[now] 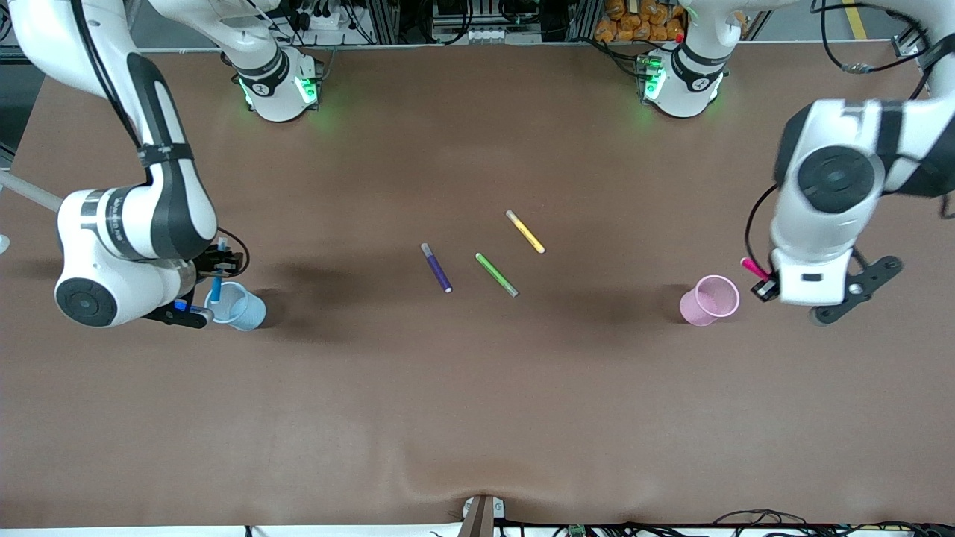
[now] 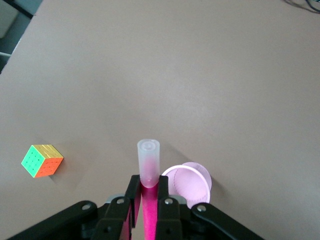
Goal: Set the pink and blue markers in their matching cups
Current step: 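Carry the blue marker over the blue cup while the left gripper carries pink, then lower the blue marker into the blue cup while the left gripper lowers pink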
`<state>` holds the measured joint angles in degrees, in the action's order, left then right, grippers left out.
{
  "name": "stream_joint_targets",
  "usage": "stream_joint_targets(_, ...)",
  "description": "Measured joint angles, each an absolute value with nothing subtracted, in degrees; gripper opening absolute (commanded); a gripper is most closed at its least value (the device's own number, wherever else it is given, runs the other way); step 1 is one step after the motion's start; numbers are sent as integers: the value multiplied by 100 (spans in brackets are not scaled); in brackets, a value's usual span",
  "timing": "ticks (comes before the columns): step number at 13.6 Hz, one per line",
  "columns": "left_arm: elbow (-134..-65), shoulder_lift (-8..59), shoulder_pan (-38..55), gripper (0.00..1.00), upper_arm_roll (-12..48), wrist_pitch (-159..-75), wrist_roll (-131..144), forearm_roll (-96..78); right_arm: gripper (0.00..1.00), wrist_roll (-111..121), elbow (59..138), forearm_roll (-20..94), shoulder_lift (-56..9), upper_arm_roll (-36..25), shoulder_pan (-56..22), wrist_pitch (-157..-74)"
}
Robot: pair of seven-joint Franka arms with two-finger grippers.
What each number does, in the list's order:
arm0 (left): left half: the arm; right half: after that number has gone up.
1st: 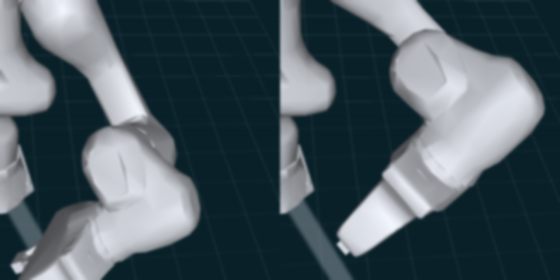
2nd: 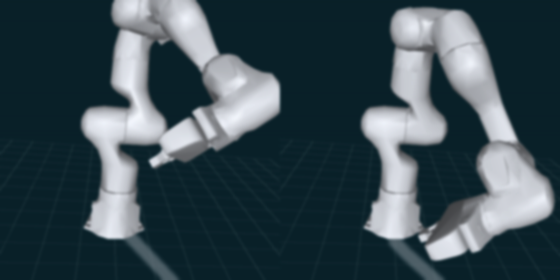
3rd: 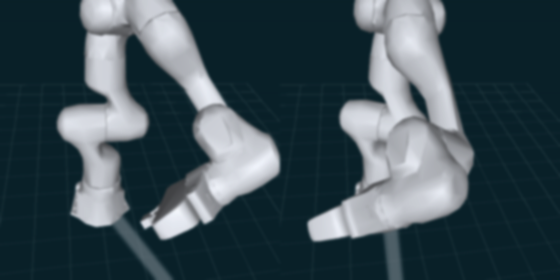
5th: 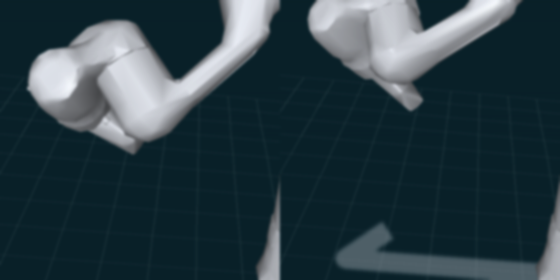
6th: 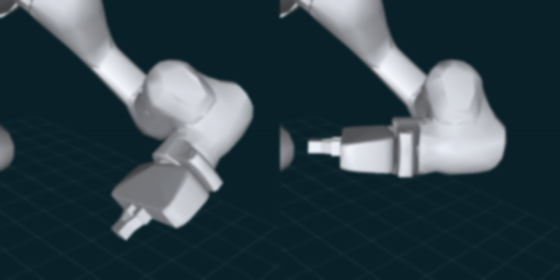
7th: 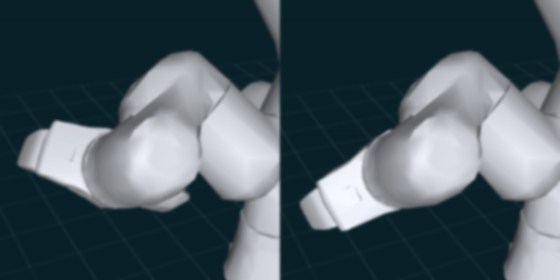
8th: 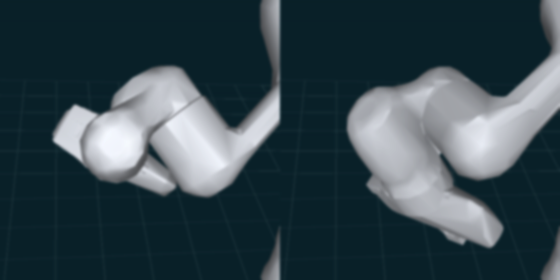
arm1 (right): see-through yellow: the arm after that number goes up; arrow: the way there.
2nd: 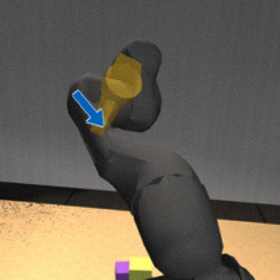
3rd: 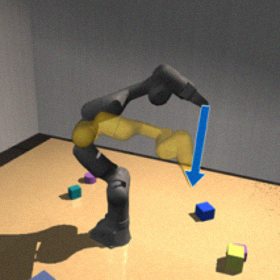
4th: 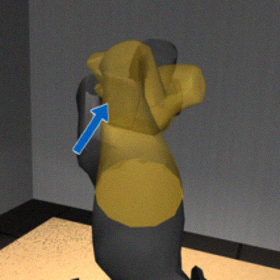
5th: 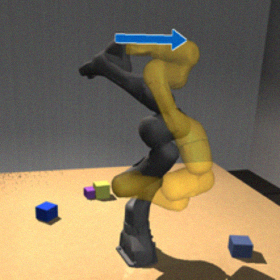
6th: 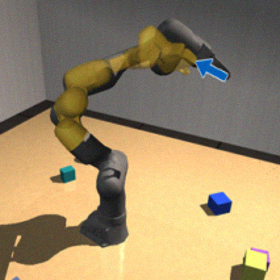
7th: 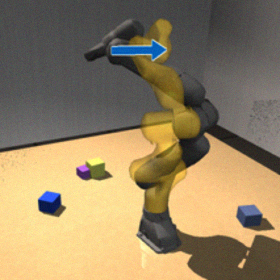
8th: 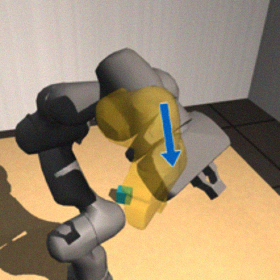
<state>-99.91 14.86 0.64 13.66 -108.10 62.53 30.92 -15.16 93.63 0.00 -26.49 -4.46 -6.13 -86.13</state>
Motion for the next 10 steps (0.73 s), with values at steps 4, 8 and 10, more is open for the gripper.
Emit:
stream_joint_targets(4, -10078, 1901, 260, 0, 1371, -10922, 7197, 3716, 0, -1516, 8992, -1, -3065, -431, -561, -8087)
stream_joint_targets(8, -10119, 2125, 340, 0, 1375, -11109, 7856, 4470, 0, -1508, 8171, -1, -3642, -436, -531, -7568)
stream_joint_targets(10, -10165, 2289, 466, 0, 1379, -11098, 8266, 4617, 0, -1469, 8056, -1, -3707, -436, -518, -7500)
